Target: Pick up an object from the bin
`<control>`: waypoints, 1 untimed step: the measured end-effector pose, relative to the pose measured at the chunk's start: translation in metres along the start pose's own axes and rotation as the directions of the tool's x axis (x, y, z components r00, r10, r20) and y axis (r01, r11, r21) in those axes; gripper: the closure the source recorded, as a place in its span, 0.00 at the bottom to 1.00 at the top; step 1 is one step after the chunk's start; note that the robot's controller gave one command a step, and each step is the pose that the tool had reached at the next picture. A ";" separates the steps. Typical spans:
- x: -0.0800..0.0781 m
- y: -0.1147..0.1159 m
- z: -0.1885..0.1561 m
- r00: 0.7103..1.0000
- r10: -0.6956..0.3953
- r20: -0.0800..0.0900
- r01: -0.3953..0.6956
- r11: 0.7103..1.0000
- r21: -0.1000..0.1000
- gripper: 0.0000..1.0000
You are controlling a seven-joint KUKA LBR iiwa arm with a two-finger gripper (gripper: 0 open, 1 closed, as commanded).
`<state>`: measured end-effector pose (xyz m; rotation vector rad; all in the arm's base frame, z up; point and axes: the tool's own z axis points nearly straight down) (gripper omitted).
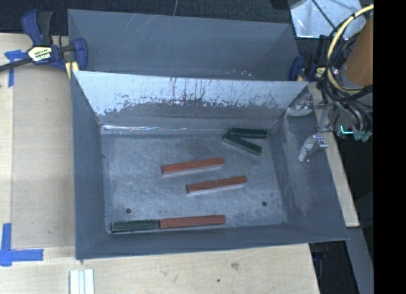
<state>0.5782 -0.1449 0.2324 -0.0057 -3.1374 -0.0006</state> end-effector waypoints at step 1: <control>-0.002 0.001 -0.005 1.000 -0.003 0.008 0.003 1.000 0.002 0.00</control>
Offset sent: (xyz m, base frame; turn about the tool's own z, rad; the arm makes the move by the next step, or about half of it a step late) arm -0.0012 0.0582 -0.1468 -0.1625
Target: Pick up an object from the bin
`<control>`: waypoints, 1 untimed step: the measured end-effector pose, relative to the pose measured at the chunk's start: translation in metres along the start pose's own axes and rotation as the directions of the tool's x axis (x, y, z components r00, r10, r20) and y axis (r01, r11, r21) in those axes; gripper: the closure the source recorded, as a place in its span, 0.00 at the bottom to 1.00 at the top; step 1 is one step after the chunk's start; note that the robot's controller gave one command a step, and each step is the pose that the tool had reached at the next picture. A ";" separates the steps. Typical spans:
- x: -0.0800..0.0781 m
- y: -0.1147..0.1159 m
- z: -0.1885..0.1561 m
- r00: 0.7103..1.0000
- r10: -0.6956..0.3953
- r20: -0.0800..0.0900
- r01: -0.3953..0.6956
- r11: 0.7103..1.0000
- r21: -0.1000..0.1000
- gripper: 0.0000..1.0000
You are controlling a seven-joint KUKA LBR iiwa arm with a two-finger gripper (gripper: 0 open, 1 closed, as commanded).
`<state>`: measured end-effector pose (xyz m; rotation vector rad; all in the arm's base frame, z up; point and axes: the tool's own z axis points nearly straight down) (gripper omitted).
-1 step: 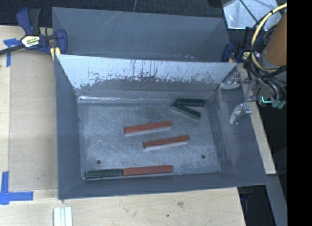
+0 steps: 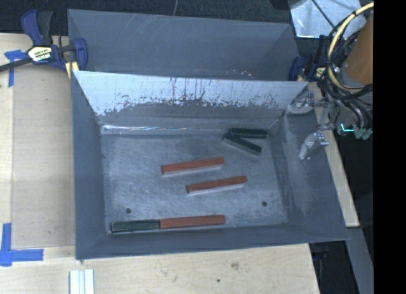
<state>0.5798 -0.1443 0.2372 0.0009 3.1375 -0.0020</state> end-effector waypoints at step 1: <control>-0.001 0.014 0.038 0.999 -0.040 0.008 0.040 0.999 0.003 0.00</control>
Offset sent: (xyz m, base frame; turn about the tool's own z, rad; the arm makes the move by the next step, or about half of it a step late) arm 0.0166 0.0410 -0.1634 -0.0185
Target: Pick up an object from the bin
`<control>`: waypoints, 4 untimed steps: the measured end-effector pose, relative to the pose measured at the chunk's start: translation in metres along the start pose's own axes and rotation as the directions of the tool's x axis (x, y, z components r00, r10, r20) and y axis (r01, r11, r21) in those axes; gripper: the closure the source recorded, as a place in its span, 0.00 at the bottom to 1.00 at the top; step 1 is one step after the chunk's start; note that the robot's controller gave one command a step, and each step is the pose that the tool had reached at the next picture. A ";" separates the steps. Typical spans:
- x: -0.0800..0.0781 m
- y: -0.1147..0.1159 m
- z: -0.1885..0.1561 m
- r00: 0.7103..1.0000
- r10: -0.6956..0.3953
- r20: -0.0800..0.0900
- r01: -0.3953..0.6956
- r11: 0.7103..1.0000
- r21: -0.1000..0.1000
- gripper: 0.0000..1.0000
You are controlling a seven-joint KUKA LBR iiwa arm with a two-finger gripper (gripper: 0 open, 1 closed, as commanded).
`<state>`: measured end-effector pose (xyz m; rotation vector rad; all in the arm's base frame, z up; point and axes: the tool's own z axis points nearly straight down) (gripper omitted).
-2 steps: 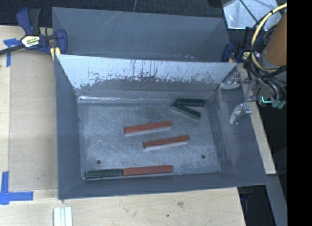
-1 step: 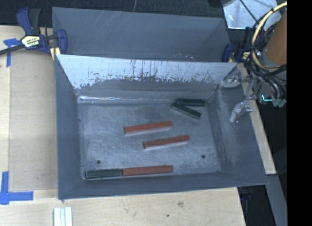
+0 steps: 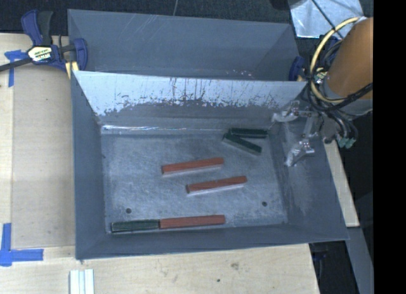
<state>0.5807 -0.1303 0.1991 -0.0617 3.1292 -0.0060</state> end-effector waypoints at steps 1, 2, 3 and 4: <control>-0.008 0.015 0.070 1.000 -0.003 -0.004 0.003 1.000 -0.003 0.00; -0.005 0.039 0.098 1.000 0.007 -0.017 -0.007 1.000 -0.005 0.00; -0.033 0.038 0.112 1.000 0.030 -0.003 -0.030 1.000 -0.005 0.00; -0.040 0.037 0.104 0.999 0.039 0.027 -0.039 0.999 -0.001 1.00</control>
Offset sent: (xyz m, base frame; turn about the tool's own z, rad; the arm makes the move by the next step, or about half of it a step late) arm 0.0054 0.0474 -0.0919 0.0083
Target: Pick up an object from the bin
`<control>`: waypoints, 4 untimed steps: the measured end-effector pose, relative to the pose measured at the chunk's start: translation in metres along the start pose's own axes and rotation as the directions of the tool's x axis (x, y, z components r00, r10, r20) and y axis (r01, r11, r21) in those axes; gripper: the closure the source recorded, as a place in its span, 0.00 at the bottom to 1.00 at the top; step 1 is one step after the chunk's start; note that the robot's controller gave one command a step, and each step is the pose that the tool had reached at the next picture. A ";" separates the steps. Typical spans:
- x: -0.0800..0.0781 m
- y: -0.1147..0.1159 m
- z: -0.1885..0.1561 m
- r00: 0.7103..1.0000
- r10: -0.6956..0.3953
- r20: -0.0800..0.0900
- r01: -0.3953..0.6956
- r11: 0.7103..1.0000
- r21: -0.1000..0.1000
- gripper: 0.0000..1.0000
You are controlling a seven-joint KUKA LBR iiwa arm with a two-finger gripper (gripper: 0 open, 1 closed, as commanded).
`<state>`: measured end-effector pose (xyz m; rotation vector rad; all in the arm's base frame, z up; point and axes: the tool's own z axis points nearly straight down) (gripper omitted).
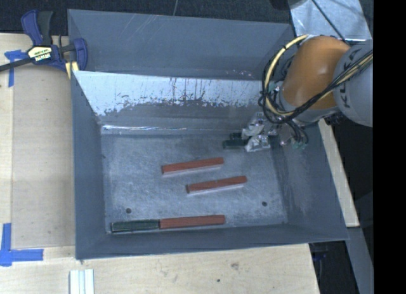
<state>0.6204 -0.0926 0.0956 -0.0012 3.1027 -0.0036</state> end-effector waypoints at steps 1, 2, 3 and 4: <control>0.013 -0.001 0.010 0.999 -0.002 -0.053 0.002 1.000 -0.002 0.00; 0.010 0.000 0.011 0.999 -0.002 -0.035 0.002 1.000 -0.001 1.00; 0.010 0.000 0.011 0.999 -0.001 -0.035 0.001 1.000 -0.001 1.00; -0.002 -0.021 -0.136 0.977 -0.208 -0.035 0.208 0.978 -0.010 1.00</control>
Offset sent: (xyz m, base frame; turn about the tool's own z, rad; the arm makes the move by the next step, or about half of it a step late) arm 0.0000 0.0000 0.0000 0.0000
